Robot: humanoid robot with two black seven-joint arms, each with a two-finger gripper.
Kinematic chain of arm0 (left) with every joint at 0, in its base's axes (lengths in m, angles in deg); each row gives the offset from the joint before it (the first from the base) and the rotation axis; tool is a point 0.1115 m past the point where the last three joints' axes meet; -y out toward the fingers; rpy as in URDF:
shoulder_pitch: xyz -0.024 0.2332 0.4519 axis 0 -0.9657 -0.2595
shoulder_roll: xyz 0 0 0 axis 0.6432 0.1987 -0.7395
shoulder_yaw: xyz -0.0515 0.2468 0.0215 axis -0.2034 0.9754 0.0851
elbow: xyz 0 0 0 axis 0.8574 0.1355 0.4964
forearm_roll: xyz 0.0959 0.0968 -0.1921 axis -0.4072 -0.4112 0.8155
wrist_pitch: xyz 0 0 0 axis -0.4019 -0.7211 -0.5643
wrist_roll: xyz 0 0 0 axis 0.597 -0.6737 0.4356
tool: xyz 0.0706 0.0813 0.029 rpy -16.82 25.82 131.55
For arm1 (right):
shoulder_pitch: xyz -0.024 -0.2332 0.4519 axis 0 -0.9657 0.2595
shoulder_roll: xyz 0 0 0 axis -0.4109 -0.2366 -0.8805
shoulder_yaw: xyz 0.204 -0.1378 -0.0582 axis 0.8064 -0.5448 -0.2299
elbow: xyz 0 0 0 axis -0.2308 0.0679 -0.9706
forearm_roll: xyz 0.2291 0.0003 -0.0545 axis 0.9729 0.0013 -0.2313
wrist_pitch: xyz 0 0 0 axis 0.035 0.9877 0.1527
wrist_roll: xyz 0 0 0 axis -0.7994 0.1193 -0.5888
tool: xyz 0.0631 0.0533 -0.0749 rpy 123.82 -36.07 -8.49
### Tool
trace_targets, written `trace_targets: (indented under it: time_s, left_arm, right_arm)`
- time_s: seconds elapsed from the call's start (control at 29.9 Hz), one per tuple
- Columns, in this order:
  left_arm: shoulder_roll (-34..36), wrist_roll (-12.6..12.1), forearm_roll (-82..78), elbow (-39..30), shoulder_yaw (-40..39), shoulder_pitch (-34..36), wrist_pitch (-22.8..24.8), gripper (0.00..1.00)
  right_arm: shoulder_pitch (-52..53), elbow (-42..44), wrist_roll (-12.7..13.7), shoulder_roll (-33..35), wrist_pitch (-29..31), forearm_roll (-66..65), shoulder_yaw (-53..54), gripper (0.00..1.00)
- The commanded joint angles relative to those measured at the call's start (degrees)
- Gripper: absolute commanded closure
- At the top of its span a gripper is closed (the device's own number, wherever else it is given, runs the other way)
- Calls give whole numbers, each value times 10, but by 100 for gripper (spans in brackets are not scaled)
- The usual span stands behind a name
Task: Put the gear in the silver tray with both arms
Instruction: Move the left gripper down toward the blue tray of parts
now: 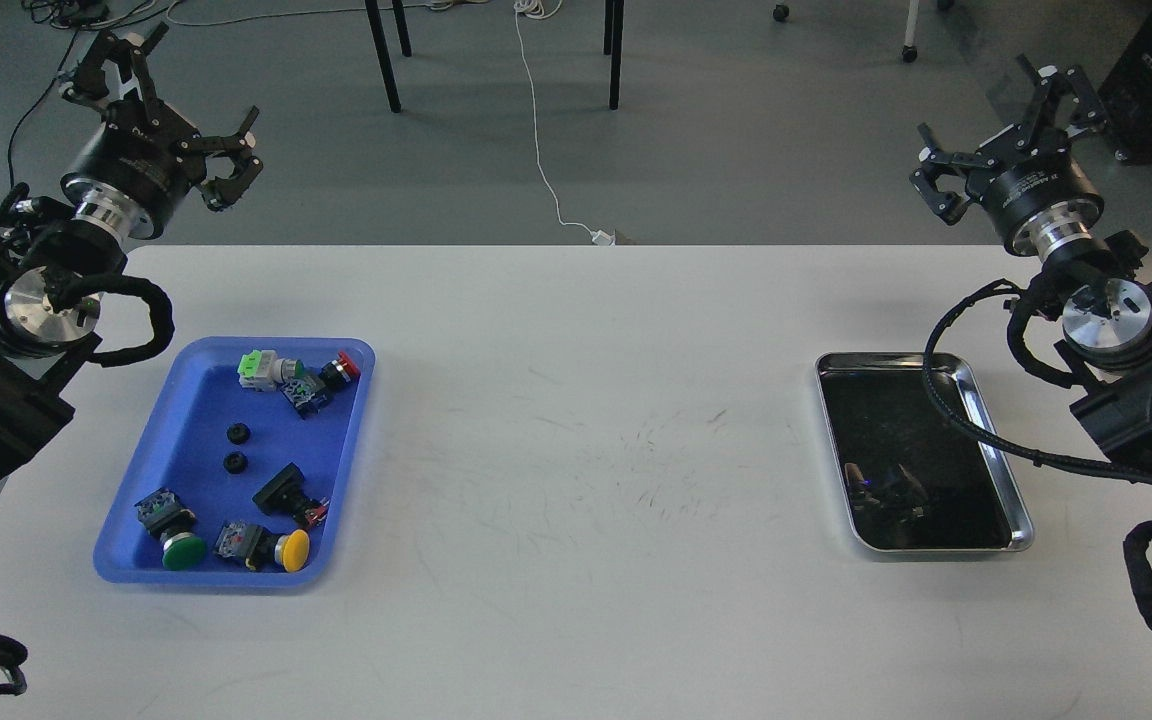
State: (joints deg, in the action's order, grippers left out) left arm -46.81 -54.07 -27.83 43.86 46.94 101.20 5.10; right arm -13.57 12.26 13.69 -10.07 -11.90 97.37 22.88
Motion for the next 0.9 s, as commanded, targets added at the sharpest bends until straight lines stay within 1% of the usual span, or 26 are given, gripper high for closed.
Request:
trace_targets:
  time_s: [0.0, 0.3, 0.37, 0.43, 0.5, 0.57, 0.64, 0.7, 0.77, 0.87]
  left_arm:
    - [-4, 0, 2, 0, -9, -5, 0, 2]
    - [8, -8, -2, -1, -18, -7, 0, 2]
    - [33, -4, -4, -10, -16, -7, 0, 2]
    - [69, -4, -8, -45, -14, -7, 0, 2]
    - [112, -3, -31, -95, -11, -9, 0, 2]
    - [162, 0, -75, -147, -10, -10, 0, 2]
    - [196, 0, -144, -184, -10, -13, 0, 2]
    - [211, 11, -218, -198, -10, -14, 0, 3]
    - [221, 35, -303, -199, -10, -14, 0, 5]
    - [229, 81, -441, -199, -10, -15, 0, 6]
  right_arm:
    - [-2, 0, 0, 5, 0, 0, -1, 1]
    - [-2, -6, 1, 21, 0, 0, -3, 1]
    - [-2, -8, 0, 28, 0, 1, -8, 1]
    - [-3, -13, 0, 36, 0, 0, -9, 1]
    - [-6, -19, 1, 42, 0, 0, -10, 1]
    - [-6, -27, 1, 50, 0, -3, -13, 1]
    - [-7, -36, 1, 58, 0, -5, -29, 1]
    - [-7, -43, 0, 63, 0, -5, -46, 1]
    - [-7, -50, 0, 69, 0, -5, -56, 1]
    - [-7, -55, 0, 74, 0, -5, -57, 1]
